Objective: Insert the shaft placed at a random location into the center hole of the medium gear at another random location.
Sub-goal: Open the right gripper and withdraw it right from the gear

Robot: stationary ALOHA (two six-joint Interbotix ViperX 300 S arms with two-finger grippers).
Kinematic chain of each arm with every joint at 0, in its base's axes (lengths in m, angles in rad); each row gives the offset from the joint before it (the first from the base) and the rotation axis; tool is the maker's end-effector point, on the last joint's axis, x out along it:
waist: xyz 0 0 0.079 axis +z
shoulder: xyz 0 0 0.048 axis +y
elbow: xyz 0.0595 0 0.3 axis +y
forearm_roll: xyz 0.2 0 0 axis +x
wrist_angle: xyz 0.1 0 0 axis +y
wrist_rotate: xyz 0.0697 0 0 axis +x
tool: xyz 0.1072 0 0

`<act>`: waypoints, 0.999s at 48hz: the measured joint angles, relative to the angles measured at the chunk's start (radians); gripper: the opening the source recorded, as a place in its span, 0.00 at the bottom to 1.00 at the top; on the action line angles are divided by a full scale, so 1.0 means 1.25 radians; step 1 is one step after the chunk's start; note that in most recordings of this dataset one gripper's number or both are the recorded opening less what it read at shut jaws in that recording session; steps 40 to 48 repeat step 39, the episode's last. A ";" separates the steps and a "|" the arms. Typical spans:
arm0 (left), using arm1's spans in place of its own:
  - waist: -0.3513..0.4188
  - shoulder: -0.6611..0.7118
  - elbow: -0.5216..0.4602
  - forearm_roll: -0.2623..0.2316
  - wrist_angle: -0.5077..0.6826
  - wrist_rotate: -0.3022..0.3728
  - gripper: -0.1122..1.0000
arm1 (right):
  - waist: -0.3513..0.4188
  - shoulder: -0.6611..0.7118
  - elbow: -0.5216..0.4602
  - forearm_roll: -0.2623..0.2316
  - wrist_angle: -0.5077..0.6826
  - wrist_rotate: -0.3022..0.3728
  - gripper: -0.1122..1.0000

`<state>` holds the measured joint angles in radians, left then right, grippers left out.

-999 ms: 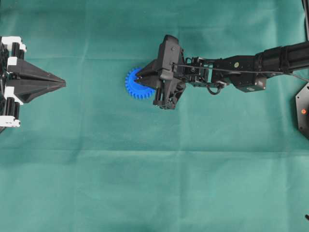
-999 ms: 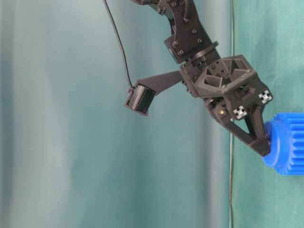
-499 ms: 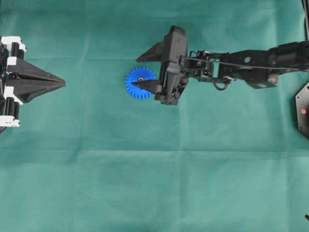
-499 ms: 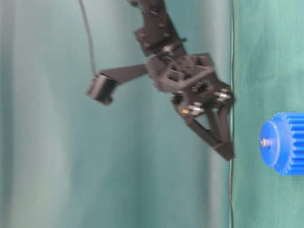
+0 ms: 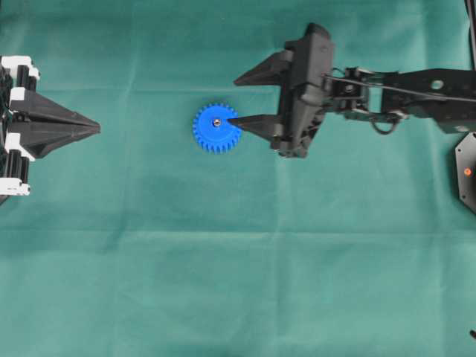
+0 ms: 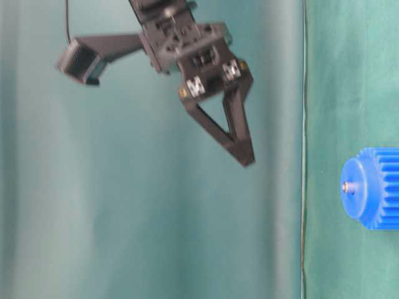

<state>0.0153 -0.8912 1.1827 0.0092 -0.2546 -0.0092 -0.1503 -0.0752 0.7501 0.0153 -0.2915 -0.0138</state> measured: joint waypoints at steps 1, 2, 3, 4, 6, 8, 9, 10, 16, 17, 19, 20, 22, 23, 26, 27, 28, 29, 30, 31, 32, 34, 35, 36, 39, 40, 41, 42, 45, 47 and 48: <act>0.000 0.000 0.000 0.000 0.000 0.000 0.10 | 0.000 -0.006 0.006 0.000 0.000 0.000 0.85; 0.000 0.000 0.000 0.001 0.000 0.000 0.10 | 0.000 -0.013 0.013 0.000 0.000 0.000 0.85; 0.000 0.000 0.000 0.000 -0.001 -0.001 0.10 | 0.000 -0.020 0.020 0.000 0.000 0.000 0.85; 0.000 0.000 0.000 0.000 0.000 0.000 0.10 | 0.000 -0.027 0.026 0.000 0.000 0.000 0.85; 0.000 0.000 0.000 0.000 0.000 0.000 0.10 | 0.000 -0.040 0.039 0.000 0.000 0.000 0.85; 0.000 0.000 0.000 0.000 0.000 0.000 0.10 | 0.000 -0.050 0.052 0.000 0.000 0.000 0.85; 0.000 0.000 0.000 0.001 -0.001 0.000 0.10 | 0.000 -0.056 0.056 0.001 0.000 0.000 0.85; -0.001 0.000 0.000 0.001 0.000 -0.001 0.10 | 0.000 -0.063 0.064 0.000 0.000 0.000 0.85; 0.000 0.000 0.000 0.000 0.000 0.000 0.10 | 0.000 -0.093 0.097 0.000 0.000 0.000 0.85; 0.000 0.000 0.000 0.000 0.000 -0.001 0.10 | 0.000 -0.098 0.101 0.000 0.000 0.001 0.85; -0.001 0.000 0.000 0.001 0.000 -0.001 0.10 | 0.000 -0.106 0.108 0.000 0.000 0.000 0.85; 0.000 0.000 0.000 0.000 -0.001 0.000 0.10 | 0.000 -0.109 0.113 0.000 0.001 0.000 0.85; 0.000 0.000 0.000 0.000 0.000 -0.001 0.10 | 0.000 -0.117 0.120 0.000 0.000 0.000 0.85; 0.000 0.000 0.000 0.000 0.000 0.000 0.10 | 0.000 -0.119 0.123 0.001 0.000 0.000 0.85; 0.000 0.000 0.000 0.000 0.000 -0.001 0.10 | 0.000 -0.128 0.130 0.001 0.006 0.000 0.85; 0.000 0.000 0.000 0.000 -0.001 0.000 0.10 | 0.000 -0.130 0.131 0.000 0.007 0.000 0.85; 0.000 0.000 0.000 0.000 0.000 0.000 0.10 | 0.000 -0.133 0.133 0.001 0.010 0.000 0.85; 0.000 0.000 0.000 0.000 0.000 -0.001 0.10 | 0.000 -0.134 0.134 0.001 0.012 0.000 0.85; 0.000 0.000 0.000 0.000 0.000 -0.001 0.10 | 0.000 -0.135 0.135 0.001 0.015 0.000 0.85; -0.001 0.000 0.000 0.000 -0.001 0.000 0.10 | 0.000 -0.136 0.136 0.001 0.016 0.000 0.85; 0.000 0.000 0.000 0.000 0.000 -0.001 0.10 | 0.000 -0.137 0.137 0.001 0.018 0.000 0.85; 0.000 0.000 0.000 0.000 0.000 0.000 0.10 | 0.000 -0.139 0.139 0.001 0.023 0.000 0.85; 0.000 0.000 0.000 0.001 0.000 0.000 0.10 | 0.000 -0.139 0.139 0.000 0.025 0.000 0.85; 0.000 0.000 0.000 0.000 0.000 0.000 0.10 | 0.000 -0.139 0.139 0.001 0.026 0.000 0.85; 0.000 0.000 0.000 0.000 0.000 0.000 0.10 | 0.000 -0.139 0.139 0.001 0.028 0.000 0.85; 0.000 0.000 0.000 0.000 0.000 0.000 0.10 | 0.000 -0.139 0.139 0.001 0.028 0.000 0.85; 0.000 0.000 0.000 0.000 0.000 0.000 0.10 | 0.000 -0.139 0.139 0.001 0.028 0.000 0.85; 0.000 0.000 0.000 0.000 0.000 0.000 0.10 | 0.000 -0.139 0.139 0.001 0.028 0.000 0.85; 0.000 0.000 0.000 0.000 0.000 0.000 0.10 | 0.000 -0.139 0.139 0.001 0.028 0.000 0.85; 0.000 0.000 0.000 0.000 0.000 0.000 0.10 | 0.000 -0.139 0.139 0.001 0.028 0.000 0.85; 0.000 0.000 0.000 0.000 0.000 0.000 0.10 | 0.000 -0.139 0.139 0.001 0.028 0.000 0.85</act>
